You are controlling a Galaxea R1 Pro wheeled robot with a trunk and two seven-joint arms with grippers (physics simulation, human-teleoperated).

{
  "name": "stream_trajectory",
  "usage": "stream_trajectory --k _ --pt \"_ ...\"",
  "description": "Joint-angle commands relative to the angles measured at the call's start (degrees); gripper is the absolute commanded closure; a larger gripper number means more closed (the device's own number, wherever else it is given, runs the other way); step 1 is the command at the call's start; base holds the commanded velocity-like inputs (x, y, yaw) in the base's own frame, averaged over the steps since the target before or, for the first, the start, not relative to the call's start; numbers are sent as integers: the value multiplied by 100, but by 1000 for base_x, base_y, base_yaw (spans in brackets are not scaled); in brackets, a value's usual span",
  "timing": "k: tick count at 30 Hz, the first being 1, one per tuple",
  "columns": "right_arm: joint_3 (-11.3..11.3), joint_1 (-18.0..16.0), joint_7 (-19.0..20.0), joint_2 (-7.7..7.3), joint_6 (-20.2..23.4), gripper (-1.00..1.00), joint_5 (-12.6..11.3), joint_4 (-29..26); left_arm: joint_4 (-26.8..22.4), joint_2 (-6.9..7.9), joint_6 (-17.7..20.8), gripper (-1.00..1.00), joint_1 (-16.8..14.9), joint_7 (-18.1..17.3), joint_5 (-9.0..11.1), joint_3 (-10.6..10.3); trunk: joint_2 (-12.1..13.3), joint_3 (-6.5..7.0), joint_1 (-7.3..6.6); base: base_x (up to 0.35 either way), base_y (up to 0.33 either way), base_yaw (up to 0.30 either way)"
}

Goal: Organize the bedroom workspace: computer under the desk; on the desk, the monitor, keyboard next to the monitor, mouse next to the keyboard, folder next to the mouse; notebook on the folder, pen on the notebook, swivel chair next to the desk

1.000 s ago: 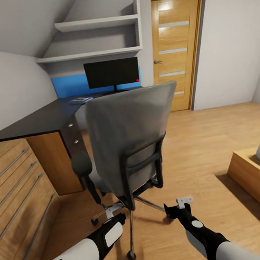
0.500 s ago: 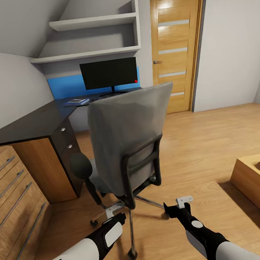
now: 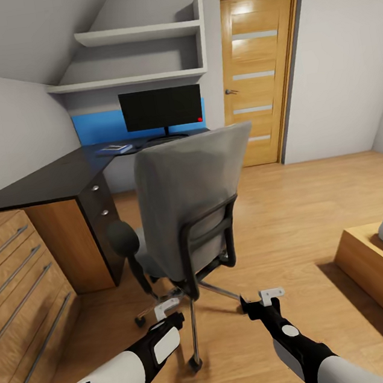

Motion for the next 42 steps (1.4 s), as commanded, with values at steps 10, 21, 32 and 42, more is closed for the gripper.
stream_trajectory --k 10,21,32,42 --pt "67 -5 -40 10 18 -100 -60 36 -6 8 -62 -100 -4 25 62 -45 -2 -5 -4 -317 0 0" --pt "50 -29 -47 50 816 -100 -64 -40 -11 163 -797 -100 -4 10 54 -36 -2 -5 -4 -72 0 0" --pt "36 -1032 -243 52 2199 -100 -377 -381 -10 454 -1034 -100 -4 11 55 -15 -2 -5 -4 -2 0 0" --pt "65 -1163 -230 153 1573 -100 -865 -166 -14 842 -1005 -100 -4 25 54 11 -2 -5 -4 0 0 0"
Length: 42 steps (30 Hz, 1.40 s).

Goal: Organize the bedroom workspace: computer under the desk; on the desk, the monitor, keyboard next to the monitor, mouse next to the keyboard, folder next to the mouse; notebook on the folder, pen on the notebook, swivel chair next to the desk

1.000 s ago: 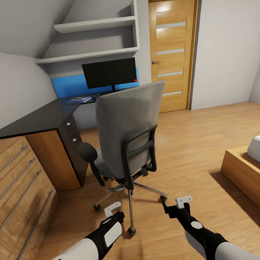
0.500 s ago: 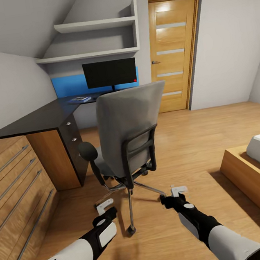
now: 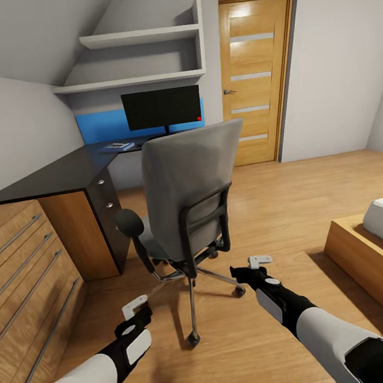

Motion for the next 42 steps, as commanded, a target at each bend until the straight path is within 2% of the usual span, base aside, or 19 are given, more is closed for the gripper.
stream_trajectory --k 1,8,17,26,42 --pt "48 -5 -38 -1 -25 -100 -54 1 -19 11 -23 -100 -3 34 54 -52 -2 -6 -1 0 0 0" --pt "47 -7 -29 -2 -54 -100 -59 13 -19 23 -22 -100 -3 27 60 -63 -2 -6 -1 13 0 0" --pt "46 -7 -21 -2 -57 -100 -59 24 -19 27 -22 -100 -3 26 63 -61 -2 -6 -1 257 0 0" --pt "47 -7 -26 1 -57 -100 -68 26 -19 33 -36 -100 -3 34 83 -46 -2 -6 -1 51 0 6" --pt "54 -7 -28 7 -57 -100 -68 29 -19 28 -39 -100 -3 35 83 -49 -2 -6 -1 1 0 231"
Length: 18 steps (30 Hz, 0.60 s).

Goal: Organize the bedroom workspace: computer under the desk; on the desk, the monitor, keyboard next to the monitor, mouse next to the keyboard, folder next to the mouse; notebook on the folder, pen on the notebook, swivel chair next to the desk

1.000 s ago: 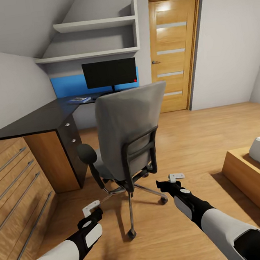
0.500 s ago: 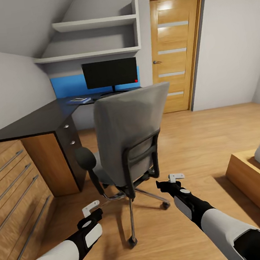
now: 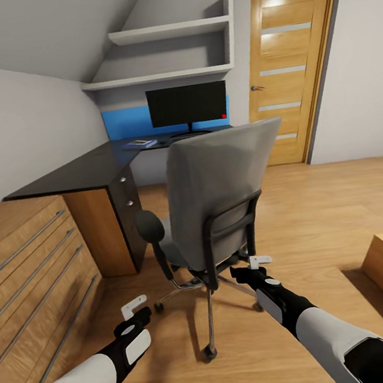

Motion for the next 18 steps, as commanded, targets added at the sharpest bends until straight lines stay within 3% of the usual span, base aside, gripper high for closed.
stream_trajectory --k 1,18 --pt "49 -5 -37 -2 -19 -100 -54 3 -18 6 -24 -100 -3 36 54 -49 -2 -6 -1 0 0 205" --pt "48 -5 -37 -2 -35 -100 -54 8 -18 -3 -24 -100 -3 42 51 -56 -2 -6 -1 0 0 222"
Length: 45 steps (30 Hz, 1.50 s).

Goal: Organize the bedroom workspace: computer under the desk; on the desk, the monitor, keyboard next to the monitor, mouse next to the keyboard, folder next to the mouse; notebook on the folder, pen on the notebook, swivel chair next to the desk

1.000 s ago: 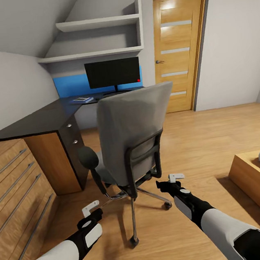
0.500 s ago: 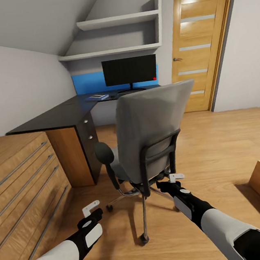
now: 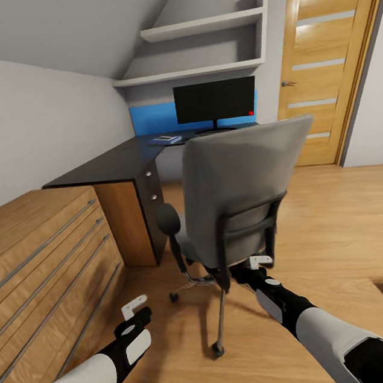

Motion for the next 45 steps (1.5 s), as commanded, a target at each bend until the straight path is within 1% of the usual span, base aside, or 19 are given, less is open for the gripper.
stream_trajectory --k 1,8,13,24,29,36,40,45 --pt "45 -6 -32 -2 -26 -100 -47 -1 -18 6 -24 -100 -3 34 56 -48 -2 -5 -1 0 0 265" --pt "42 -6 -32 -2 -31 -100 -47 -1 -18 -7 -24 -100 -3 34 57 -53 -2 -5 -1 0 0 201" --pt "39 -6 -32 -2 -31 -100 -47 -1 -18 -25 -24 -100 -3 34 54 -63 -2 -5 -1 0 0 19" --pt "39 -6 -32 -2 -31 -100 -47 -1 -27 -46 -20 -100 -3 32 53 -76 -2 -5 -1 0 102 1" --pt "39 -6 -32 -2 -31 -100 -46 -6 -27 -132 -18 -100 -3 34 53 -79 -2 -5 -1 0 164 0" --pt "43 -6 -32 -2 -31 -100 -42 -9 -27 -168 -15 -100 -3 34 53 -86 -2 -5 -1 -56 153 0" --pt "40 -6 -32 -2 -31 -100 -41 -9 -27 -273 -15 -100 -3 40 53 -88 -2 -5 -1 -11 16 0" --pt "40 -6 -32 -2 -31 -100 -38 -10 -27 -296 -15 -100 -3 35 53 -83 -2 -5 -1 -150 124 0"
